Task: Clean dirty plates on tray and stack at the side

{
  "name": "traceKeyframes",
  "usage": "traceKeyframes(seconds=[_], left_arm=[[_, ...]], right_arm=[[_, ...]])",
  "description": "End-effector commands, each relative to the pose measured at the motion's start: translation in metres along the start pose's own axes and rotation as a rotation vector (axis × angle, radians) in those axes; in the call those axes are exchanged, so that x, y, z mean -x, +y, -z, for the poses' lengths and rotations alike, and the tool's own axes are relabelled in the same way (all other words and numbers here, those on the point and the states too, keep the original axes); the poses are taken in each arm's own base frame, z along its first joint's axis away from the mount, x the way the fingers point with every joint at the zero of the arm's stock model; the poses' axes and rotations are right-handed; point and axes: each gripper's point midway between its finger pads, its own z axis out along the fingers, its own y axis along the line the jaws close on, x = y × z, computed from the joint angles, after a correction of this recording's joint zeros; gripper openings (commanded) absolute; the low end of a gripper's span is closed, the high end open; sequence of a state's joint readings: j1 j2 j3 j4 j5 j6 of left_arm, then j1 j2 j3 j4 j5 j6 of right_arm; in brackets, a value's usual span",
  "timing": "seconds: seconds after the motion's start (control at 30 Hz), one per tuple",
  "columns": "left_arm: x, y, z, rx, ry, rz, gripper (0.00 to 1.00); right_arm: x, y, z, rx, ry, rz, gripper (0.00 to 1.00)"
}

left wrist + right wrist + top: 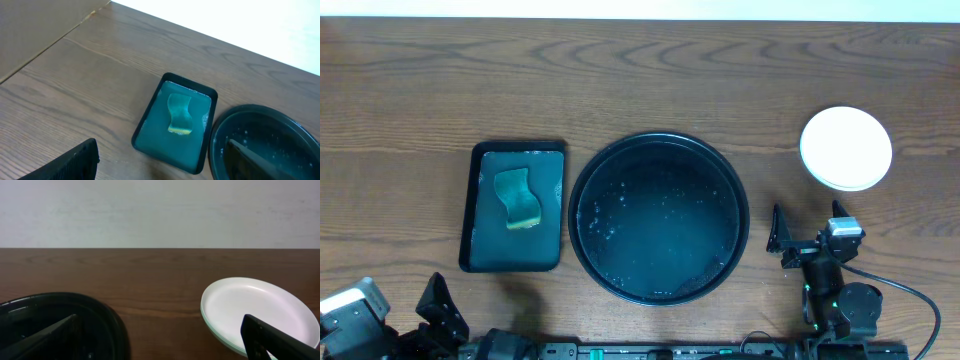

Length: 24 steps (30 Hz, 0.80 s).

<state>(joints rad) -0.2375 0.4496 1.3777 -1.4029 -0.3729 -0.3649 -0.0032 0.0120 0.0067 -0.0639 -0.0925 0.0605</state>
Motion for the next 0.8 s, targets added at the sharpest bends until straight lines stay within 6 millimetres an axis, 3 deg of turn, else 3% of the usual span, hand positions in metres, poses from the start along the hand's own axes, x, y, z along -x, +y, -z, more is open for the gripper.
traceKeyframes(seconds=[0.0, 0.17, 0.4, 0.57, 0.77], left_arm=[[0.001, 0.001, -0.001, 0.011, -0.003, -0.012, 0.80], [-0.001, 0.000, -0.001, 0.003, 0.006, -0.013, 0.80], [0.014, -0.008, -0.011, 0.002, -0.074, 0.075, 0.80], [0.020, -0.015, -0.033, -0.006, -0.185, 0.162, 0.80], [0.010, -0.035, -0.069, -0.140, -0.336, 0.224, 0.80]], right_arm=[[0.000, 0.001, 0.000, 0.002, -0.001, -0.002, 0.99], [0.000, 0.001, 0.000, 0.002, -0.001, -0.002, 0.99], [0.000, 0.001, 0.000, 0.002, -0.001, -0.002, 0.99], [0.000, 0.001, 0.000, 0.002, -0.002, -0.002, 0.99], [0.000, 0.001, 0.000, 0.002, -0.001, -0.002, 0.99]])
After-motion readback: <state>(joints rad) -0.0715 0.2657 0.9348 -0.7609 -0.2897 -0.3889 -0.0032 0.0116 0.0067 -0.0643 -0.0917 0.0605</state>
